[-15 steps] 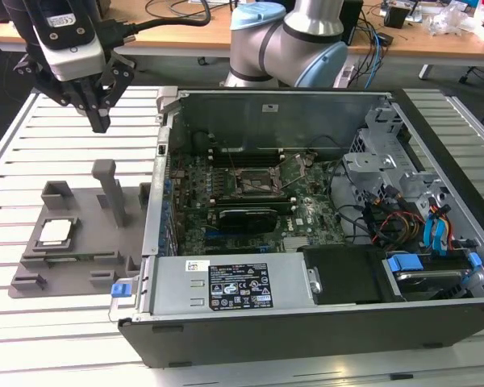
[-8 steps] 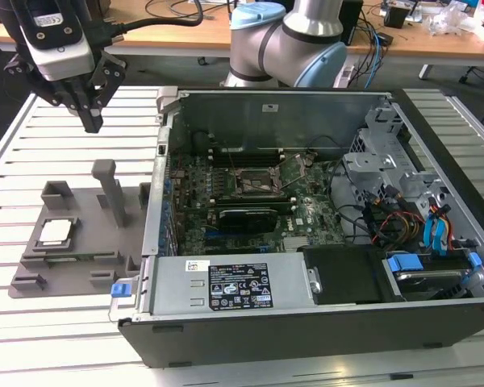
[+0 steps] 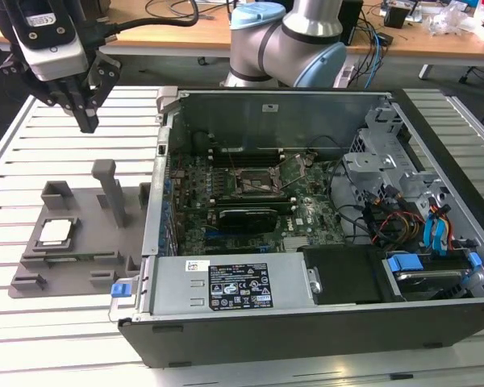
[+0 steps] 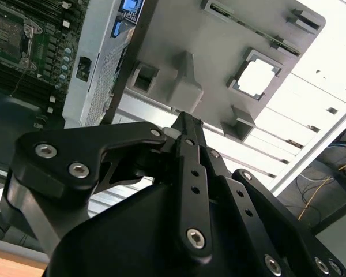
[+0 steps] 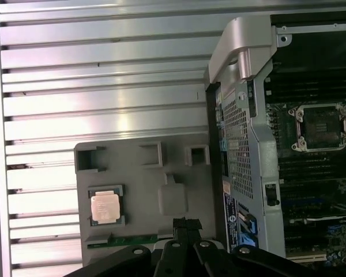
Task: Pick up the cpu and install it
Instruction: 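Reach for the cpu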
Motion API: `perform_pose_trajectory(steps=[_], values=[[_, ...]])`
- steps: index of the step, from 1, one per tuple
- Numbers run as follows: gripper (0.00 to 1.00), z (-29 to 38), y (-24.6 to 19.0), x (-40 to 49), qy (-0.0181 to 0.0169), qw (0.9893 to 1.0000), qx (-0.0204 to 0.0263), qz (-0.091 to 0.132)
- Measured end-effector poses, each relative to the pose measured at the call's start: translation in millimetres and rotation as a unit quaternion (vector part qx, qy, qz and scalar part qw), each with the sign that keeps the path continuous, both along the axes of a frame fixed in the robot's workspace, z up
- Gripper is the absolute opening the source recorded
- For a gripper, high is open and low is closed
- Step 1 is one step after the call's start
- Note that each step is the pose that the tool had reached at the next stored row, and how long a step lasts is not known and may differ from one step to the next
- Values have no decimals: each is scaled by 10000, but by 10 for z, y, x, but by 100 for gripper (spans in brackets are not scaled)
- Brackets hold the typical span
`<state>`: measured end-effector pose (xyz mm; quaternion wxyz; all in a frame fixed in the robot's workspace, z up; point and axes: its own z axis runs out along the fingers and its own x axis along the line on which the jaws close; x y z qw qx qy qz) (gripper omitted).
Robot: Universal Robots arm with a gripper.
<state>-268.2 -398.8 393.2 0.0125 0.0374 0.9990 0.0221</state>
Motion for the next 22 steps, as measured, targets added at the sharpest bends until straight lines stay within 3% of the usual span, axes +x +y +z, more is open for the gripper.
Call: perform_pose_trajectory(steps=[22], values=[[11,0,0,-157,0,10000,0,0]])
